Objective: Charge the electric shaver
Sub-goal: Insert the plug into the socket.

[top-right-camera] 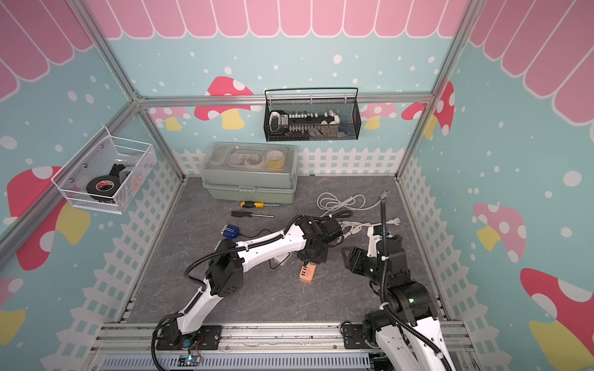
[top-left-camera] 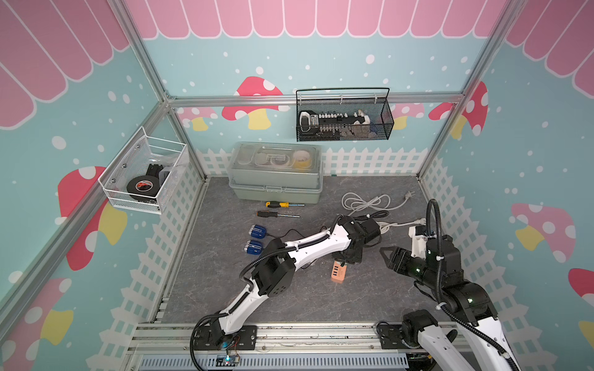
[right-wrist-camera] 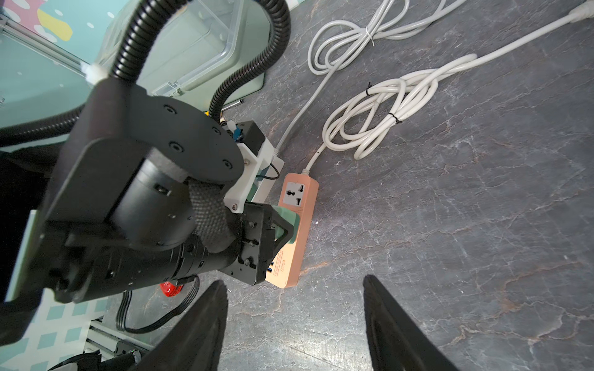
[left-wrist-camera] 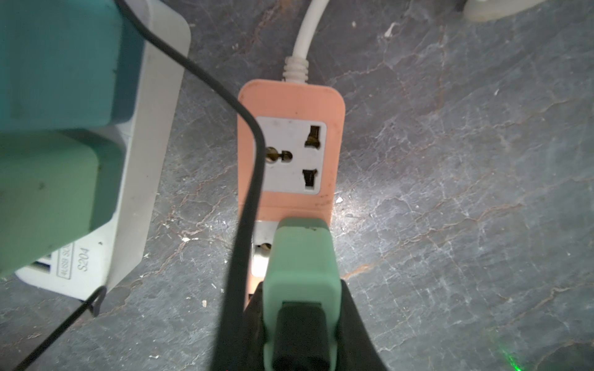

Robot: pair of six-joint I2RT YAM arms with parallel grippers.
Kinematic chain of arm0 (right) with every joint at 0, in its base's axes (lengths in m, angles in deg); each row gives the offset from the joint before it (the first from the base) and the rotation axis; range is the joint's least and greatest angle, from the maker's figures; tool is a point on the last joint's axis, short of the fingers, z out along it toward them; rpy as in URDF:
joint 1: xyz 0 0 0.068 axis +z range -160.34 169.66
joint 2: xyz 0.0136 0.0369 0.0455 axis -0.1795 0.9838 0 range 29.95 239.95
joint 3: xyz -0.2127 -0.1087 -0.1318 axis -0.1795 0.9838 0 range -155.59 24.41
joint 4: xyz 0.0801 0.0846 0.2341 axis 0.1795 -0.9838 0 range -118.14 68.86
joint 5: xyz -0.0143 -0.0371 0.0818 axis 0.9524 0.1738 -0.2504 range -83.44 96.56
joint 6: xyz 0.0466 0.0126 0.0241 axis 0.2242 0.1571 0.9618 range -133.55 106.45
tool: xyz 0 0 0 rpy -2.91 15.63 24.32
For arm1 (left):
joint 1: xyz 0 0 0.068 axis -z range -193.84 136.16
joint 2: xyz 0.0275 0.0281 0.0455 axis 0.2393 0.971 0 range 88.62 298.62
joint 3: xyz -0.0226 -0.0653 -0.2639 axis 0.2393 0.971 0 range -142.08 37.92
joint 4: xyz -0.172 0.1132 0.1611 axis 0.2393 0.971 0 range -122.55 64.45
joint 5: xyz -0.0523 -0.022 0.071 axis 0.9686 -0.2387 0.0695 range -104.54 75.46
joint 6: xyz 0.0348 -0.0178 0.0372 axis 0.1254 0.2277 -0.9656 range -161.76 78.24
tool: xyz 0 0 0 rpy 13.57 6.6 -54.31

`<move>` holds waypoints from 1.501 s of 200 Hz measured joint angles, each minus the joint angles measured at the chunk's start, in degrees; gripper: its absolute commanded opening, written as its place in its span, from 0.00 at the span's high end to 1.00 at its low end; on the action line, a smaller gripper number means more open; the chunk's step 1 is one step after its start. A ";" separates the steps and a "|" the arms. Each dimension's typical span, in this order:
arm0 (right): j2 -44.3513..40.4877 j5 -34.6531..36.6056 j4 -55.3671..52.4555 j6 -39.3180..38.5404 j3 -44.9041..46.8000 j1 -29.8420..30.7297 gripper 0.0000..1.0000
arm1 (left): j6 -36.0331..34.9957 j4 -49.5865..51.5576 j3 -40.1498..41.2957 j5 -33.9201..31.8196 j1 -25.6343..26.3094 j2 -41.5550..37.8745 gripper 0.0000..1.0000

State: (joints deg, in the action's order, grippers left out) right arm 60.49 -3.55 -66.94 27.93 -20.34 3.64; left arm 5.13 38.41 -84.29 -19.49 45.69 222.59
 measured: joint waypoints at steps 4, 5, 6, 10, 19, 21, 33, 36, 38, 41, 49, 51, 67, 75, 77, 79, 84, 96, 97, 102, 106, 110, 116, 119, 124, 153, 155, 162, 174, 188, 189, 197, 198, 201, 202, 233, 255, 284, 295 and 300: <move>-0.02 0.02 0.00 0.02 0.00 0.00 0.34 | -0.20 0.15 -0.11 0.00 0.02 0.09 1.00; -0.04 0.00 0.00 0.04 0.00 0.00 0.34 | -0.20 0.15 -0.15 0.00 0.02 0.11 1.00; -0.04 0.00 0.00 0.04 0.00 0.00 0.34 | -0.20 0.17 -0.15 0.00 0.02 0.11 1.00; -0.04 0.00 0.00 0.15 0.00 0.00 0.34 | -0.26 0.24 -0.22 0.02 0.02 0.17 1.00; -0.04 0.02 -0.02 0.17 0.00 0.00 0.34 | -0.44 0.35 -0.33 0.00 0.09 0.22 1.00; -0.04 0.00 -0.02 0.17 0.00 0.00 0.34 | -0.48 0.37 -0.33 0.00 0.09 0.22 1.00; -0.04 0.04 -0.04 0.15 0.00 0.00 0.33 | -0.68 0.42 -0.37 -0.02 0.11 0.22 0.85; -0.04 0.04 -0.04 0.17 0.00 0.00 0.33 | -0.68 0.44 -0.39 -0.02 0.13 0.22 0.80; -0.04 0.07 -0.04 0.15 0.00 0.00 0.33 | -0.72 0.50 -0.46 -0.02 0.13 0.22 0.77; -0.02 0.09 -0.07 0.15 0.00 0.00 0.33 | -0.79 0.55 -0.50 -0.02 0.13 0.22 0.74; 0.04 0.13 -0.09 0.13 0.00 0.00 0.32 | -0.94 0.59 -0.57 0.00 0.11 0.17 0.67; 0.09 0.15 -0.07 0.13 0.00 0.00 0.32 | -1.14 0.61 -0.59 -0.02 0.11 0.17 0.66; 0.63 0.20 -0.13 -0.02 -0.04 0.00 0.32 | -1.36 0.63 -0.59 0.00 -0.02 0.17 0.56; 1.11 0.26 -0.26 -0.13 -0.13 0.00 0.32 | -1.62 0.70 -0.61 0.02 -0.17 0.15 0.52; 1.29 0.28 -0.31 -0.15 -0.20 0.00 0.31 | -1.75 0.74 -0.66 0.02 -0.22 0.02 0.52; 1.42 0.31 -0.37 -0.24 -0.24 0.00 0.31 | -1.84 0.79 -0.68 0.04 -0.26 0.00 0.51; 1.84 0.44 -0.57 -0.33 -0.46 0.00 0.31 | -1.90 0.83 -0.81 0.09 -0.39 -0.09 0.50; 2.69 0.79 -0.90 -0.72 -1.16 0.00 0.31 | -2.16 1.03 -1.33 0.46 -0.70 -0.63 0.48; 2.73 0.81 -0.92 -0.74 -1.20 0.00 0.31 | -2.14 1.05 -1.36 0.48 -0.70 -0.68 0.48; 2.97 1.07 -0.98 -0.87 -1.53 0.00 0.31 | -2.21 1.11 -1.66 0.63 -0.81 -0.94 0.48; 3.21 1.22 -1.11 -1.05 -1.90 0.00 0.30 | -2.34 1.07 -1.84 0.74 -0.94 -1.25 0.47; 3.43 1.44 -1.20 -1.22 -2.29 0.00 0.30 | -2.36 1.07 -2.05 0.92 -0.96 -1.64 0.46; 3.76 1.68 -1.36 -1.51 -2.95 0.00 0.30 | -2.43 1.09 -2.36 1.14 -1.07 -2.32 0.45; 3.91 1.75 -1.44 -1.68 -3.23 0.00 0.30 | -2.58 1.09 -2.49 1.22 -1.14 -2.58 0.45; 4.20 1.95 -1.51 -1.99 -3.82 0.00 0.30 | -2.58 1.09 -2.73 1.36 -1.20 -3.17 0.44; 6.01 2.95 -1.44 -3.37 -6.88 0.00 0.31 | -3.02 1.01 -3.19 2.25 -1.66 -7.43 0.44; 6.12 2.99 -1.42 -3.39 -6.99 0.00 0.31 | -2.99 0.98 -3.19 2.34 -1.66 -7.78 0.44; 6.62 3.06 -1.31 -3.58 -7.52 0.00 0.32 | -3.19 0.96 -3.17 2.60 -1.75 -8.90 0.44; 7.65 3.19 -1.09 -3.80 -8.28 0.00 0.33 | -3.32 0.55 -2.78 3.04 -2.05 -10.86 0.44; 8.92 3.23 -0.55 -4.17 -9.05 0.00 0.35 | -3.41 -0.59 -0.92 3.39 -2.75 -13.84 0.44; 9.05 3.21 -0.48 -4.24 -9.14 0.00 0.35 | -3.43 -0.72 -0.66 3.48 -2.86 -14.23 0.44; 10.14 3.21 -0.31 -4.81 -9.84 0.02 0.37 | -3.39 -1.40 1.22 3.63 -3.48 -16.39 0.45; 10.25 3.23 -0.31 -4.87 -9.88 0.02 0.37 | -3.39 -1.46 1.40 3.63 -3.54 -16.61 0.45; 10.69 3.23 -0.24 -4.96 -10.27 0.02 0.37 | -3.37 -1.84 2.23 3.74 -3.76 -17.42 0.45; 10.80 3.23 -0.22 -5.03 -10.34 0.04 0.38 | -3.37 -1.97 2.64 3.76 -3.91 -17.86 0.45; 16.63 3.65 1.66 -7.39 -15.12 1.90 0.39 | -2.14 -3.67 10.14 4.09 -7.54 -26.27 0.48; 25.40 9.25 0.09 -9.64 -22.88 14.88 0.41 | 1.79 -12.15 29.49 7.43 -13.75 -38.12 0.53; 42.03 12.22 1.88 -10.71 -32.76 26.91 0.43 | 8.17 -15.93 53.42 10.60 -30.18 -51.91 0.57; 48.02 13.70 1.16 -10.97 -36.44 29.66 0.44 | 9.88 -17.33 60.00 12.37 -35.21 -55.56 0.57; 50.56 13.86 0.98 -10.97 -38.07 30.84 0.45 | 10.40 -17.66 62.20 13.03 -37.03 -56.98 0.58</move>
State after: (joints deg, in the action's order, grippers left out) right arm 111.05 10.31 -65.96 16.95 -58.42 34.48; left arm 15.53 20.75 -22.09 -6.47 8.66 165.61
